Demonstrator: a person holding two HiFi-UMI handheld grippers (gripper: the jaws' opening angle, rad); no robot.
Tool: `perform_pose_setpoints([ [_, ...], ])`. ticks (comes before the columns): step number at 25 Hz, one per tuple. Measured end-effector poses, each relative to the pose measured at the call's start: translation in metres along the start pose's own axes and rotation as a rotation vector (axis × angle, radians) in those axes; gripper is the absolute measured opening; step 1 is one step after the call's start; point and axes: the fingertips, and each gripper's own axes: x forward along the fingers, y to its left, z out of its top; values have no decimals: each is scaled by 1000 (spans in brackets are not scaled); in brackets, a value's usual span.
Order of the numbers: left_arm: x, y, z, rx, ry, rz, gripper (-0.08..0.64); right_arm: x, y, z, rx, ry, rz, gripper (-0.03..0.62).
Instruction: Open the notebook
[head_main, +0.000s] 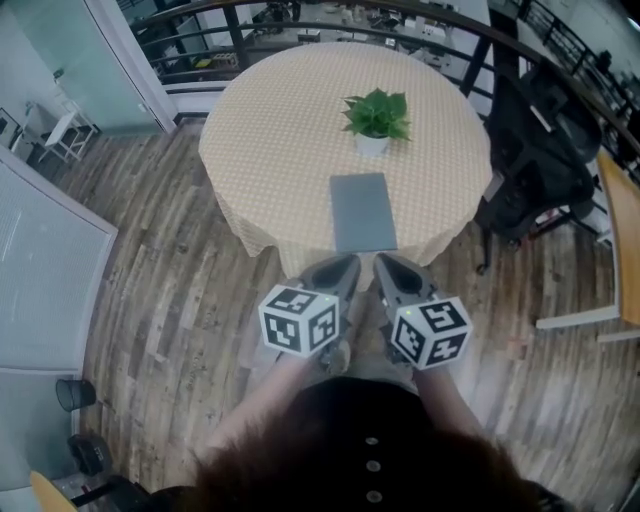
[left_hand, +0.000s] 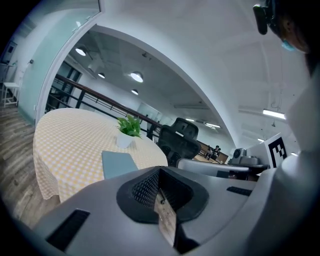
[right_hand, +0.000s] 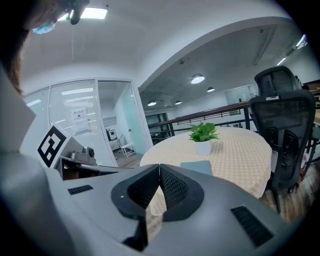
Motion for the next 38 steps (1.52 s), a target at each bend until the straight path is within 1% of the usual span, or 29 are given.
perform_pose_setpoints([
  [3,8,6,-2,-11,15,18,11,12,-5,2,15,10,21,12],
  [8,10,17,-7,-34,29,40,11,22,-7,1,8,30,36,12],
  [18,15,41,-4,-53,66,40,11,41,-17,-8,34,75,-9,12],
  [26,13,55,-8,-65,117,25,11,58,-19,-12,54,102,-46,12],
  [35,13,72,-17,-110,123,46,11,68,-20,-25,45,143,-52,12],
  [38,10,80,-19,-117,102,78,11,73,-16,-28,38,154,-44,12],
])
